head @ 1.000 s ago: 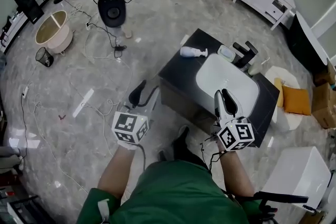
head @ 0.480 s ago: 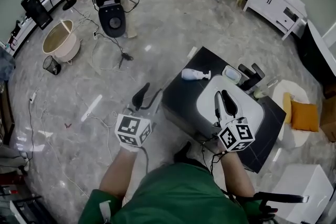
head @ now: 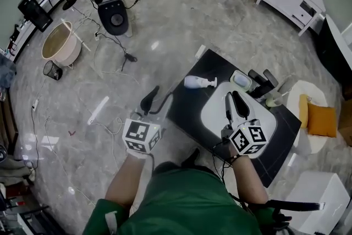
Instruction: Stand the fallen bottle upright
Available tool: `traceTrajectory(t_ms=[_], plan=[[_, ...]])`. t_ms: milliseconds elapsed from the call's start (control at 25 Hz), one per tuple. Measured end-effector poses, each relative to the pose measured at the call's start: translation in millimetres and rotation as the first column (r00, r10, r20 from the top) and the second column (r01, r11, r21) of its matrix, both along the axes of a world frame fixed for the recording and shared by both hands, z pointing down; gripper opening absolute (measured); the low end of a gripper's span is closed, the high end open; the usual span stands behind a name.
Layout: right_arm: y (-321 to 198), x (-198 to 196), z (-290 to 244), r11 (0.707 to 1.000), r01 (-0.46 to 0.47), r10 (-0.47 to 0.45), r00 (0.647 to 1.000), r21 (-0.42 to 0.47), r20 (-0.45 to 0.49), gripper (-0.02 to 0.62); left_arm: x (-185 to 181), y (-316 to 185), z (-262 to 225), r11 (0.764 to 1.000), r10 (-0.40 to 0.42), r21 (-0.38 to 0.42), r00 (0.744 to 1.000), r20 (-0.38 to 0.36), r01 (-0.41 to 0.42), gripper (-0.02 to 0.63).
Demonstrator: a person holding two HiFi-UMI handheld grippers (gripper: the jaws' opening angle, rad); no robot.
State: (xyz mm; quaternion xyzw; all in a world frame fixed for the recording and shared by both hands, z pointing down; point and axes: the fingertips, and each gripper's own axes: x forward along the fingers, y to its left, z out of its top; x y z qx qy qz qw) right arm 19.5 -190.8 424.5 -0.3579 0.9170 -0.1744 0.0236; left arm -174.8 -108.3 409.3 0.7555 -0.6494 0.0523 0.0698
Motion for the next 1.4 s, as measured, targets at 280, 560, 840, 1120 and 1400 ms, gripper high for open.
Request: traceTrajectory(t_ms=[280,560,840,1120,1400], plan=[[-27,8,10,0.998,-0.063,0.063,0.998,-0.028,-0.017,0.075,7,-46,18,0.993,0.107,-0.04,0.994,-0.016,-0.108,0.187],[-59,20,17,0.97,-0.238,0.236,0.971,-0.049,-0.029,0.075,27,-114,63,0.93,0.355,-0.138,0.931,0.088,-0.342,0.189],[-72,19,31,0.927,-0.367,0.364,0.93,-0.079,-0.047,0.075,47,-159,147,0.77,0.623,-0.38,0.731,0.279,-0.512,0.205],[-70,42,55,0.872,-0.473,0.47,0.881,-0.124,-0.056,0.074,75,-191,220,0.608,0.768,-0.579,0.587,0.256,-0.543,0.255],[-69,78,80,0.837,-0.519,0.518,0.854,-0.172,-0.056,0.074,110,-214,268,0.506,0.84,-0.684,0.48,0.253,-0.525,0.258]])
